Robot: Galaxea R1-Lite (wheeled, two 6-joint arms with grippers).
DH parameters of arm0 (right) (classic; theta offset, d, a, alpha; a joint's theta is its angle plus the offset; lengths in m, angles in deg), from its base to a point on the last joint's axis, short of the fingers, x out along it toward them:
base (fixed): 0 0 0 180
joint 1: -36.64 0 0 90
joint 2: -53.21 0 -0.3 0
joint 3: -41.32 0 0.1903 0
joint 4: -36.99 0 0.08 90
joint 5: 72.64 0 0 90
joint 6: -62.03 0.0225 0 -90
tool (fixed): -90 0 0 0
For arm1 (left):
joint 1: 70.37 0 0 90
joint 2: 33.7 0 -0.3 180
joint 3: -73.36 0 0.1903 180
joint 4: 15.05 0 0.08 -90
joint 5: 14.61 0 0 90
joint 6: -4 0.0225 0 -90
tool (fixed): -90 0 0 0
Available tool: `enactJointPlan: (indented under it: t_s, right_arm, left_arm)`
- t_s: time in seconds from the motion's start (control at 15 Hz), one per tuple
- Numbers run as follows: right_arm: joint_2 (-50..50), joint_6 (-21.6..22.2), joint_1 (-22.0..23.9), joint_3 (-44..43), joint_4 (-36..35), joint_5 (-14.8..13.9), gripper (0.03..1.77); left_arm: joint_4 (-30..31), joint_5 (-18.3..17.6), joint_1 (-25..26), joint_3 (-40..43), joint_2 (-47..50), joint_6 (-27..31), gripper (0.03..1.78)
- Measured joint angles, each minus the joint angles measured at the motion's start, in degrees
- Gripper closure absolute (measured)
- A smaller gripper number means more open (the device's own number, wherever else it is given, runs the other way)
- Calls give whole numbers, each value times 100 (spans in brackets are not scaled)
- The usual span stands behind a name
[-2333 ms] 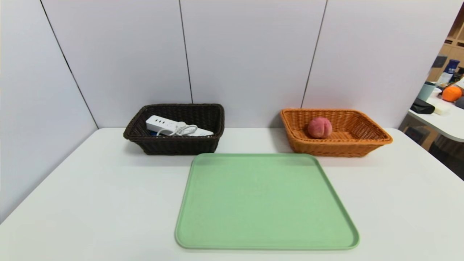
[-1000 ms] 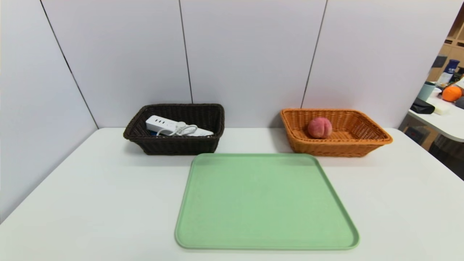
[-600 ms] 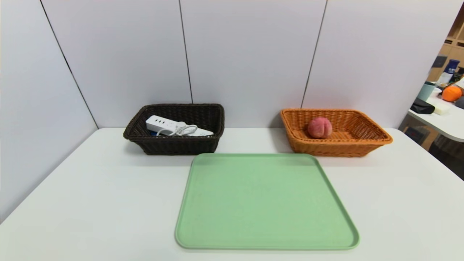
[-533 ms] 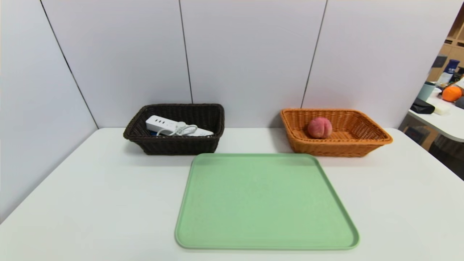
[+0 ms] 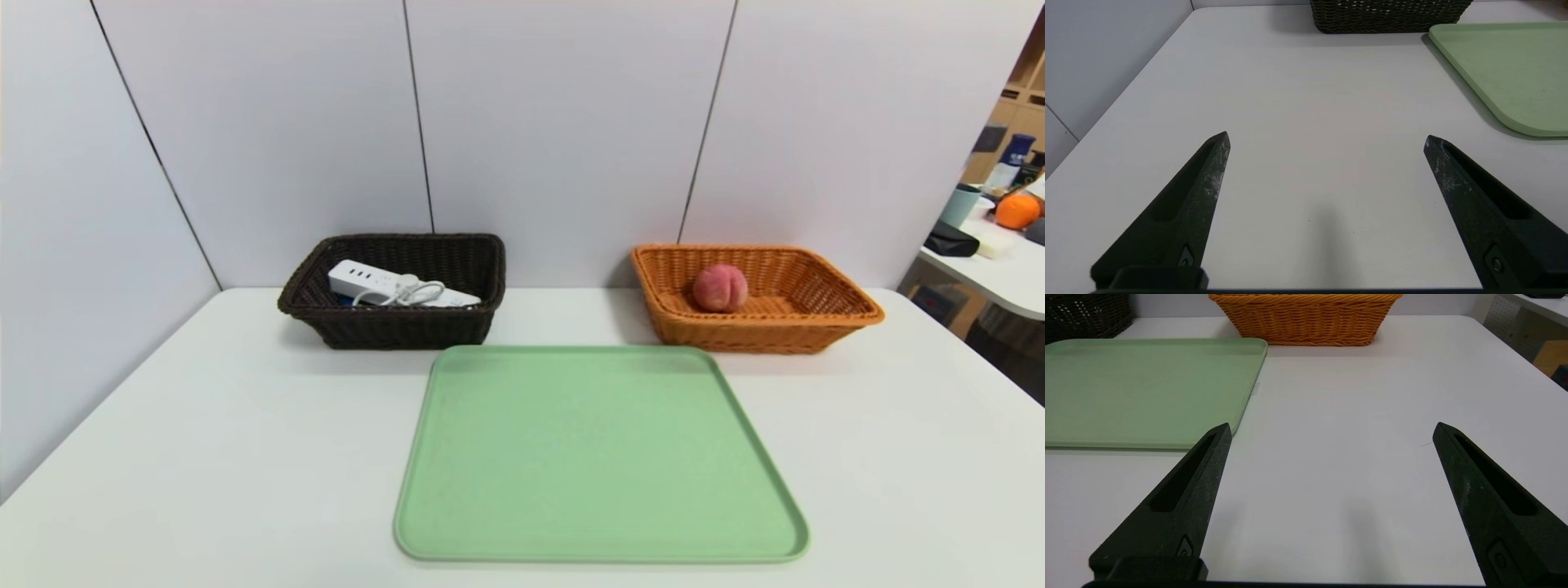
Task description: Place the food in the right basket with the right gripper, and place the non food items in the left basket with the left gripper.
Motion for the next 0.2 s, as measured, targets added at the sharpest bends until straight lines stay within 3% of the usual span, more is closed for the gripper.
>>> enactJointPlan:
  t_s: [0.2]
  right_arm:
    - [0, 46, 0, 0, 2, -24, 10]
  left_arm:
    - [0, -5, 0, 0, -1, 0, 12]
